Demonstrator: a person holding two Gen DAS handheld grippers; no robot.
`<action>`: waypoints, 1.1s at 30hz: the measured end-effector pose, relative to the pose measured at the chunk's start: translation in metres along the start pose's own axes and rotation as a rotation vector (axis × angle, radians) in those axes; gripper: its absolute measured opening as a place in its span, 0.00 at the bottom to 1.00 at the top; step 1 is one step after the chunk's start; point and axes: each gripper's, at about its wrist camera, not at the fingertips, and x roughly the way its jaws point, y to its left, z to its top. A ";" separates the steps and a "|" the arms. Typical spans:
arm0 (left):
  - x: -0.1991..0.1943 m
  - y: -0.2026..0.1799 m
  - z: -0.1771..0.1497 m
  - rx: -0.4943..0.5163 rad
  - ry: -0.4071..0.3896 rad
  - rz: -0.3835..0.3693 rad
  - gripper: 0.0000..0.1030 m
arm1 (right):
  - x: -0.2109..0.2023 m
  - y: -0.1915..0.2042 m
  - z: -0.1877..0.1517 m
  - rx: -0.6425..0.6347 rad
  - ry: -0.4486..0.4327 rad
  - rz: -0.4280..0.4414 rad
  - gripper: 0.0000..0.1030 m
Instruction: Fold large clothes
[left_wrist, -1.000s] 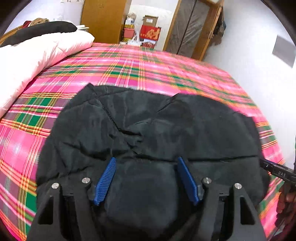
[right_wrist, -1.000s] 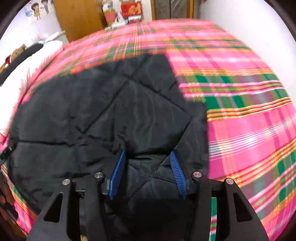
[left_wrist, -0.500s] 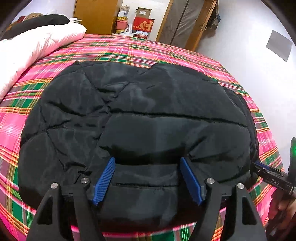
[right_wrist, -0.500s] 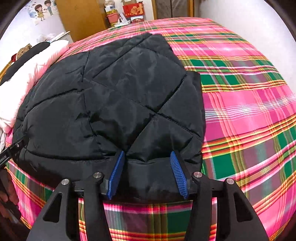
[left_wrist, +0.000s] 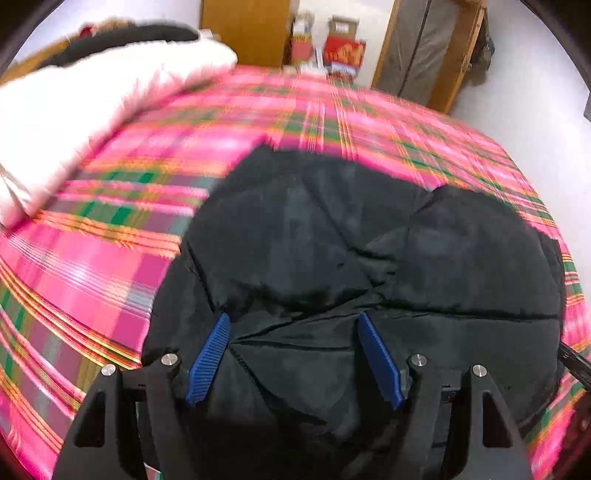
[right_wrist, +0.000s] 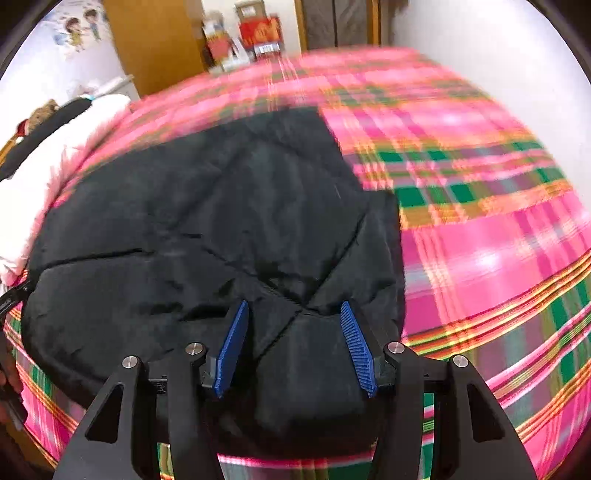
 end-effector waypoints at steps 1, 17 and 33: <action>0.002 0.001 0.000 -0.003 0.006 -0.010 0.72 | -0.003 0.004 0.001 -0.021 -0.006 -0.019 0.51; 0.008 0.054 0.009 -0.174 0.014 -0.010 0.72 | 0.015 0.001 0.030 0.019 -0.032 0.006 0.51; 0.003 0.088 0.002 -0.210 0.004 0.006 0.72 | -0.019 -0.046 -0.011 0.053 -0.058 0.065 0.58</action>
